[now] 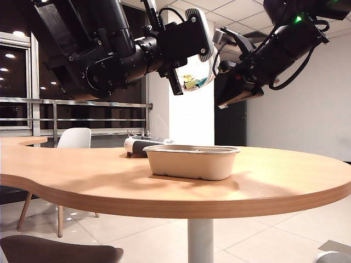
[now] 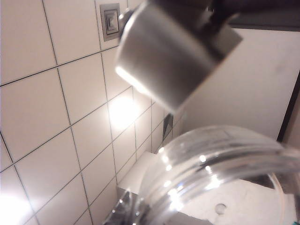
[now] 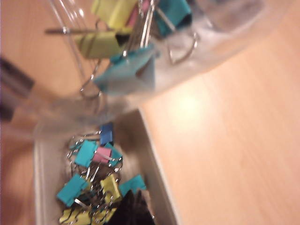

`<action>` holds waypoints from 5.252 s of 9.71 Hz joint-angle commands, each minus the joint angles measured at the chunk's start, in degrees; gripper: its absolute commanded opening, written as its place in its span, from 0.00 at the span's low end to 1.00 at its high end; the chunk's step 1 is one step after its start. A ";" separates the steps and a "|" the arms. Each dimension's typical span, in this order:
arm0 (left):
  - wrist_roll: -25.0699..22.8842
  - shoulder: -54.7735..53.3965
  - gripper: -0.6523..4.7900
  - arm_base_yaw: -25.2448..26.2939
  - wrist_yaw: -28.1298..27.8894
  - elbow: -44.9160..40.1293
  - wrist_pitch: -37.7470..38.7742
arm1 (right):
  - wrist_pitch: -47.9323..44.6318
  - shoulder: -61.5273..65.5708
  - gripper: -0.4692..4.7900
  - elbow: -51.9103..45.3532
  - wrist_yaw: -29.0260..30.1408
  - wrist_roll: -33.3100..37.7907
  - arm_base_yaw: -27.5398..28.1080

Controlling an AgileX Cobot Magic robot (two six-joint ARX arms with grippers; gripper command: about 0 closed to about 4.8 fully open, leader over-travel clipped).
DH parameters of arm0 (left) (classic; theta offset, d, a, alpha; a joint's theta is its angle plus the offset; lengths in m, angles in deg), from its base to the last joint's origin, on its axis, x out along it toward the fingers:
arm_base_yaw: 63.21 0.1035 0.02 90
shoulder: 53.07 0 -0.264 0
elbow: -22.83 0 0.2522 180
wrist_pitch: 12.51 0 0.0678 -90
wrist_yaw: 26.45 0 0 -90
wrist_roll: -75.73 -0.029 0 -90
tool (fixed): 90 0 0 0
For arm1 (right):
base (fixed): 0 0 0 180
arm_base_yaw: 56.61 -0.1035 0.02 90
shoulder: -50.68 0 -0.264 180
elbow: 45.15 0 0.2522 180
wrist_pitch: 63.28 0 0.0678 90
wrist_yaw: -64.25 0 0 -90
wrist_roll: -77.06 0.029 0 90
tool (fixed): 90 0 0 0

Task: Pick up the box filled with clips, pour some clips from it into the rectangular paper box, and then put the clip box back on the table.

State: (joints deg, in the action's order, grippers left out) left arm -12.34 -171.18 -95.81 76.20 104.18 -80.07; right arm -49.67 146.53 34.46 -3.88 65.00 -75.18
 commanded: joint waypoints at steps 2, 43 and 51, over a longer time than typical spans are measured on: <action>8.20 0.17 0.11 0.00 0.00 0.26 -2.05 | -14.97 -0.44 0.09 0.26 5.05 0.31 -0.07; 80.24 9.68 0.11 16.22 -23.67 19.76 106.88 | 6.43 -7.13 0.09 0.85 0.22 8.26 0.81; 83.97 6.60 0.10 16.66 -21.44 25.86 110.42 | -3.08 -9.16 0.09 0.94 -4.35 7.98 0.83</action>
State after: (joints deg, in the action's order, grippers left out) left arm 71.51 -165.89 -79.20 54.58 129.53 29.48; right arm -50.43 138.62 35.11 -6.33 72.98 -74.37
